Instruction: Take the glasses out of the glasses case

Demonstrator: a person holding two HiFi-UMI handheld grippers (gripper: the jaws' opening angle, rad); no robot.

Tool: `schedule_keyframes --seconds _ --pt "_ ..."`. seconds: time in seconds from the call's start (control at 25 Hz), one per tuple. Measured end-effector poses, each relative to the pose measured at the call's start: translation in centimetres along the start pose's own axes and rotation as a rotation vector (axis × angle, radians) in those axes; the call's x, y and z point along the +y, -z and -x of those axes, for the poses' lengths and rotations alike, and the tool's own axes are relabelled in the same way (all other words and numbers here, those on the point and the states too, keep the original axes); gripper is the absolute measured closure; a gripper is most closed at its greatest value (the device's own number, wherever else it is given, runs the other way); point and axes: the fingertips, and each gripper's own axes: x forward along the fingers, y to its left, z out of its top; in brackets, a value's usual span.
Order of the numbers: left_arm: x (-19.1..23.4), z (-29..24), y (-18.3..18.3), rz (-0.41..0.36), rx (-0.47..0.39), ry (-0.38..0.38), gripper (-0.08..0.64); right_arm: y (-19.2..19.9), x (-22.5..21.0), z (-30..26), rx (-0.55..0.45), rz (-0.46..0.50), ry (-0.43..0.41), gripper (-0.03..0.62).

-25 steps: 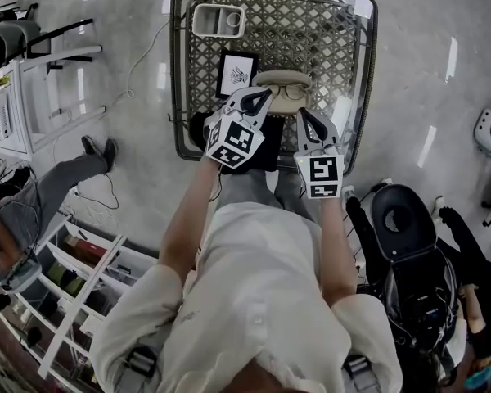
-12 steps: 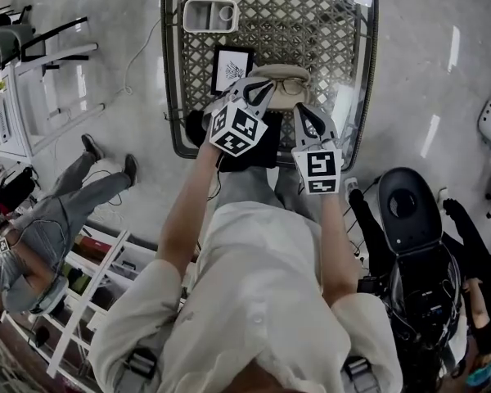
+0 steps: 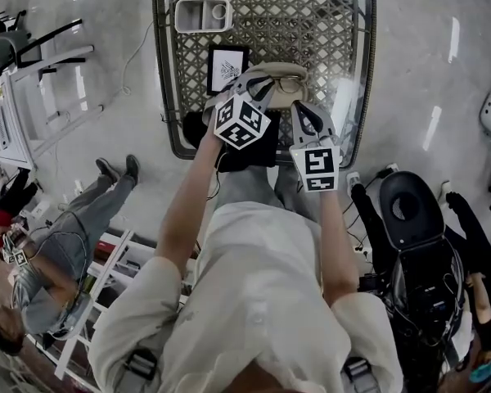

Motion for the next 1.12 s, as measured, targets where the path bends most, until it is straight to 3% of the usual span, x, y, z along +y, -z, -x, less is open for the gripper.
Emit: schedule_keyframes --seconds 0.4,0.88,1.12 --pt "-0.2 -2.4 1.0 -0.040 0.070 0.029 0.462 0.4 -0.6 0.0 0.006 -0.011 0.011 0.584" --pt "-0.6 -4.8 1.8 -0.154 0.165 0.030 0.448 1.0 -1.1 0.3 0.006 -0.022 0.020 0.584" --pt "-0.5 -5.4 2.3 -0.148 0.204 0.036 0.461 1.1 -1.0 0.5 0.006 -0.027 0.023 0.584"
